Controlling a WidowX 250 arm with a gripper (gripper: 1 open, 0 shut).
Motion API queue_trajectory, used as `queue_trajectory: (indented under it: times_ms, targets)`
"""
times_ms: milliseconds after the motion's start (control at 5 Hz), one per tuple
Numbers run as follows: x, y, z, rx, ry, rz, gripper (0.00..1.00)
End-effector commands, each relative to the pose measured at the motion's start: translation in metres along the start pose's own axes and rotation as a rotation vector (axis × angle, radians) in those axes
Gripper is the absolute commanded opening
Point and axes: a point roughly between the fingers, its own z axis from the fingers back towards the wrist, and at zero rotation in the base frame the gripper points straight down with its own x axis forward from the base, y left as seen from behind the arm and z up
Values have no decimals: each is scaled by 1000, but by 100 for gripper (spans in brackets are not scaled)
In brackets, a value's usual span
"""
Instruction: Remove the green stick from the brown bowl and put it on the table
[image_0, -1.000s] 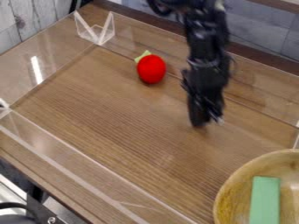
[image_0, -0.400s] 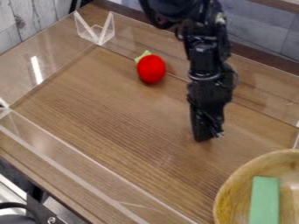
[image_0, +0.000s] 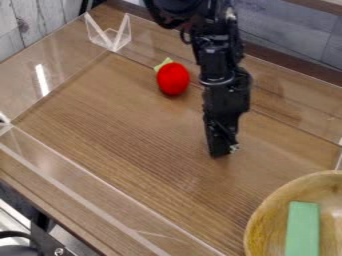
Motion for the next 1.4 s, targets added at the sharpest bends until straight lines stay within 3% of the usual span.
queue_trajectory:
  times_ms: [0,400,800,1200]
  targets:
    - [6,0,14,26,-30,-73,0]
    - [11,-29,5,26,-53,6,0]
    - [28,-30,22,21,-77,97,0]
    - [25,-9,10,-30,-47,-1,0]
